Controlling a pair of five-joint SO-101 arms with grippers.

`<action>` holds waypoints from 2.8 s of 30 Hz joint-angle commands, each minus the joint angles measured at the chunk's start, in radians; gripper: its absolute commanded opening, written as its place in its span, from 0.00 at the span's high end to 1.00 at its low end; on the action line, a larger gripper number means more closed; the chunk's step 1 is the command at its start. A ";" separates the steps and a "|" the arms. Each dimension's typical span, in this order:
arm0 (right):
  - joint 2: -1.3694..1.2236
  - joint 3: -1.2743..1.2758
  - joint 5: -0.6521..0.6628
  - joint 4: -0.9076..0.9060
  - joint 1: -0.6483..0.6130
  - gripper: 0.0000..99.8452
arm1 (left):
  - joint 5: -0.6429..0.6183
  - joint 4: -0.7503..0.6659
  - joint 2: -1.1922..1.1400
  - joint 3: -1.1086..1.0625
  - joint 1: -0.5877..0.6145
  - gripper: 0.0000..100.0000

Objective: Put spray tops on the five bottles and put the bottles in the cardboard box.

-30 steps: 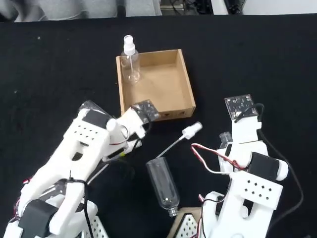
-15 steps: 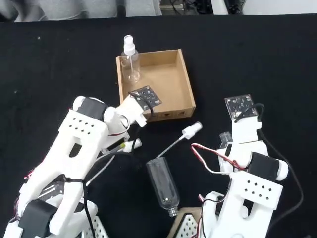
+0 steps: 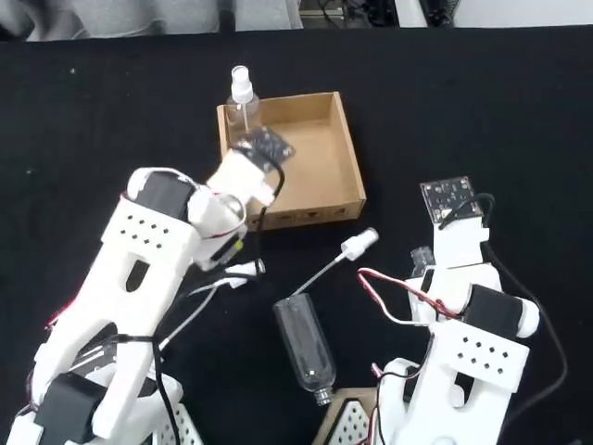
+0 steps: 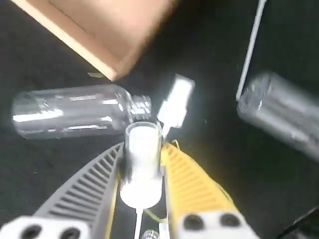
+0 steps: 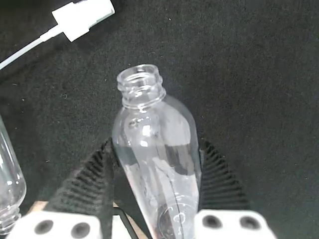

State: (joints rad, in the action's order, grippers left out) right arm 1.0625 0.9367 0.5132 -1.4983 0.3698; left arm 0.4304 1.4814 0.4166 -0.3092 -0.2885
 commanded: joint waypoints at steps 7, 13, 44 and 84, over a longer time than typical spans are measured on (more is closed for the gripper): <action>0.025 -0.004 0.000 0.023 0.017 0.90 | -0.149 0.008 0.020 0.174 -0.033 0.97; 0.025 -0.005 0.000 0.023 0.017 0.90 | -0.272 -0.003 0.118 0.171 -0.143 0.96; 0.225 -0.002 -0.037 0.048 0.017 0.90 | -0.715 -0.107 0.439 0.108 -0.171 0.97; 0.452 0.214 -0.235 0.232 -0.327 0.90 | -0.985 -0.655 0.868 -0.507 0.035 0.97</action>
State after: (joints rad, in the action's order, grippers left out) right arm 1.4830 1.1500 0.2908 -1.2958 0.0629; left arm -0.5470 0.8508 1.2697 -0.8278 -0.2624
